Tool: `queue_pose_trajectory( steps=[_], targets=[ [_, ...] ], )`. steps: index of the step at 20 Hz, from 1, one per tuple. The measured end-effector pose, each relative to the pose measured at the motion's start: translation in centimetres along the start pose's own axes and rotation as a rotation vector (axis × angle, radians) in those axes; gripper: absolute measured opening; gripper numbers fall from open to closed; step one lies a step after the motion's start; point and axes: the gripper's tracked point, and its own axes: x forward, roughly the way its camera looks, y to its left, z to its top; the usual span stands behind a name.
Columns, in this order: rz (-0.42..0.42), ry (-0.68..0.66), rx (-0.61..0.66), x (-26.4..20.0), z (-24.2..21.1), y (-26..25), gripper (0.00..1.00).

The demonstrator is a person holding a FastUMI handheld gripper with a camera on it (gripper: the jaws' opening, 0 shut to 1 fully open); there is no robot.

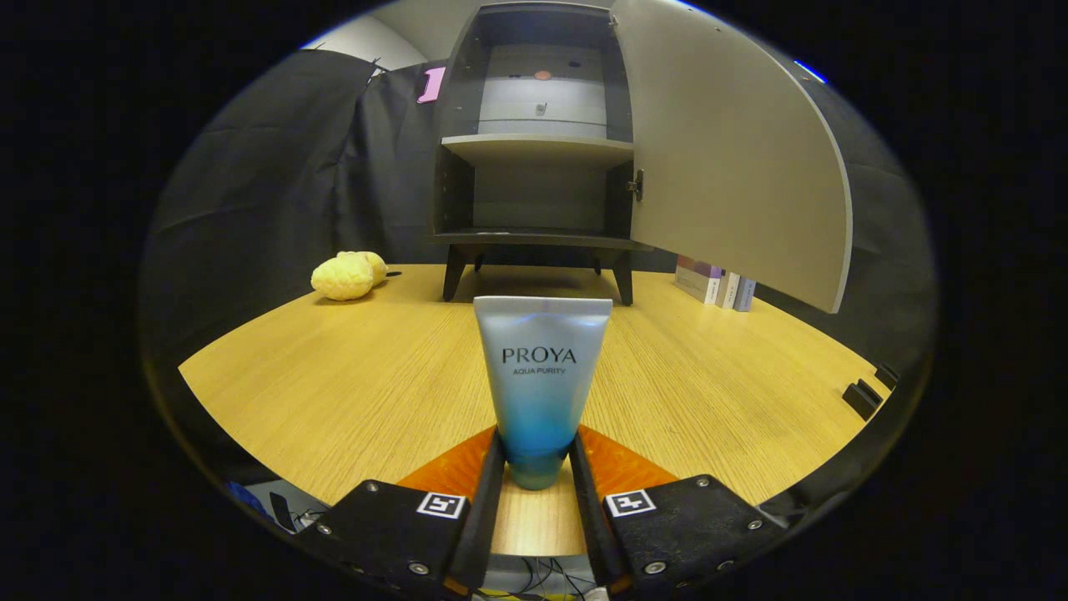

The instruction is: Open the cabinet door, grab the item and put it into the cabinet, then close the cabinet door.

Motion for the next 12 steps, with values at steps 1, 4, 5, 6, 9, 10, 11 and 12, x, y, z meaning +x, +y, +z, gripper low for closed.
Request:
queue_pose_trajectory(
  steps=[1,4,5,6,9,10,11,12],
  targets=[
    [-0.007,0.004,0.001,-0.1,0.1,-0.2,0.47],
    [-0.014,-0.007,0.005,-0.8,1.6,-0.4,0.46],
    [-0.013,-0.011,0.009,-1.0,2.3,-0.5,0.46],
    [-0.015,-0.014,0.013,-1.3,3.3,-0.6,0.46],
    [-0.016,-0.020,0.004,-1.9,6.4,-0.4,0.46],
    [-0.010,-0.025,0.001,-2.2,7.6,-0.2,0.46],
    [-0.007,-0.031,-0.003,-2.7,8.9,-0.1,0.46],
    [-0.002,-0.037,-0.008,-3.1,10.3,0.0,0.46]
  ],
)
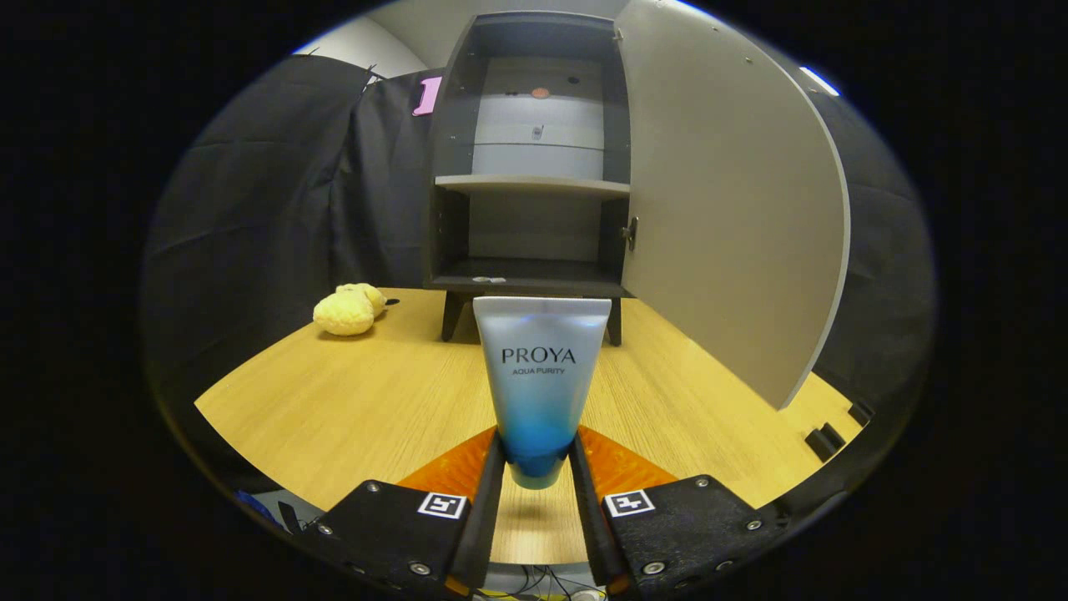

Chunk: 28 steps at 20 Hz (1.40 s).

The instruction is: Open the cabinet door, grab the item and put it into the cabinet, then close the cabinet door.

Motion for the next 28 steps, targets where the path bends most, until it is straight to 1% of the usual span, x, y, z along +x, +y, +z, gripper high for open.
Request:
queue_pose_trajectory(
  steps=[7,9,13,16,18,21,24,28],
  targets=[
    [0.020,-0.019,-0.043,-2.4,9.4,1.3,0.46],
    [0.036,-0.031,-0.075,-2.6,12.0,1.7,0.46],
    [0.059,-0.071,-0.039,-1.6,18.3,1.6,0.46],
    [0.062,-0.130,-0.070,0.3,23.3,1.0,0.46],
    [0.066,-0.163,-0.093,1.7,26.6,0.8,0.46],
    [0.083,-0.209,-0.084,5.0,31.0,0.8,0.46],
    [0.086,-0.257,-0.086,10.8,34.7,0.5,0.46],
    [0.068,-0.281,-0.095,19.1,37.7,0.2,0.46]
  ],
)
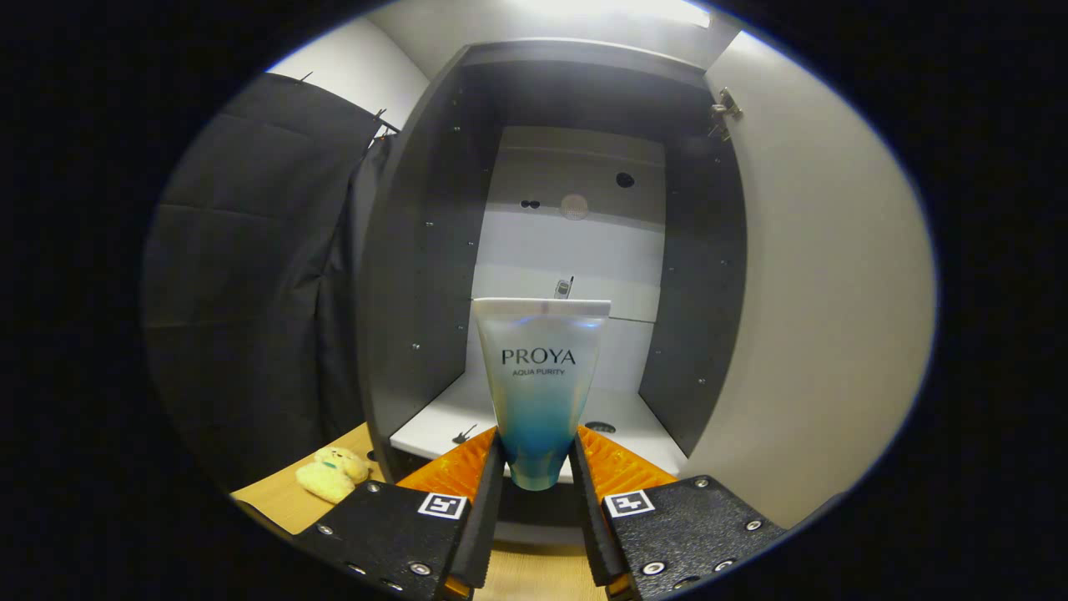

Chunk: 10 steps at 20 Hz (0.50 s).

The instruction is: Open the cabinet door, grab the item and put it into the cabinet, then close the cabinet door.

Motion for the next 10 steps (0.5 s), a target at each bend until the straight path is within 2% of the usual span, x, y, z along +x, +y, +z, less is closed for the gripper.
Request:
queue_pose_trajectory(
  steps=[5,10],
  targets=[
    [-0.016,-0.018,-0.016,8.3,-1.6,-0.9,0.46],
    [0.029,0.044,0.022,11.1,-4.6,0.3,0.46]
  ],
)
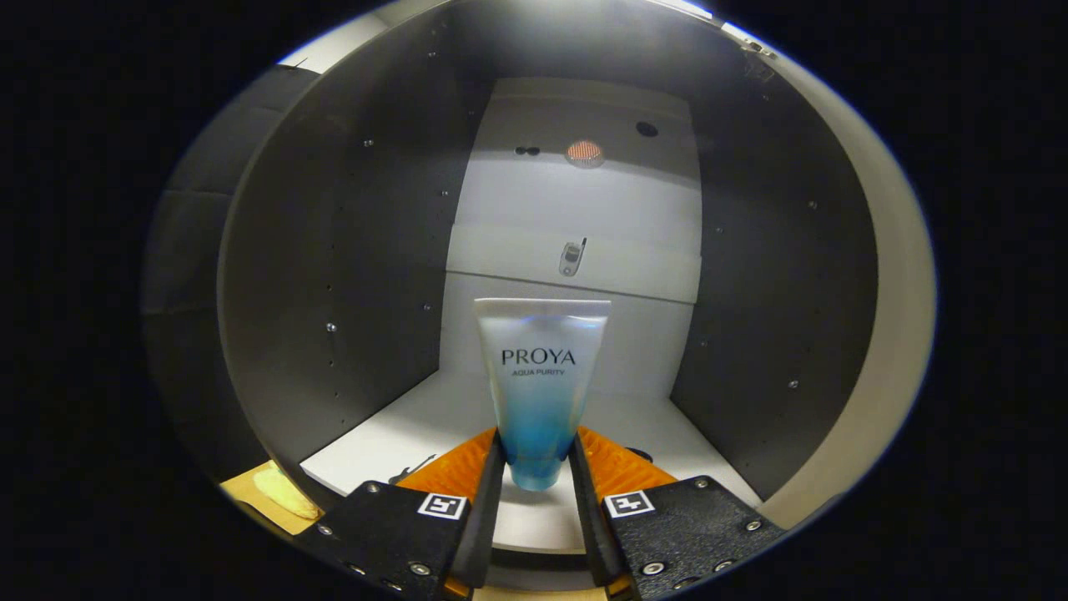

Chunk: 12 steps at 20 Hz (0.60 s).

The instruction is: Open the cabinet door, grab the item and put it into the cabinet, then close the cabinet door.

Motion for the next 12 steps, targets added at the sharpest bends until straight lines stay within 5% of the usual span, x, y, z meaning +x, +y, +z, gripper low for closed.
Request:
queue_pose_trajectory(
  steps=[12],
  targets=[
    [-0.032,0.042,0.015,1.6,-2.2,-1.2,0.46]
  ],
)
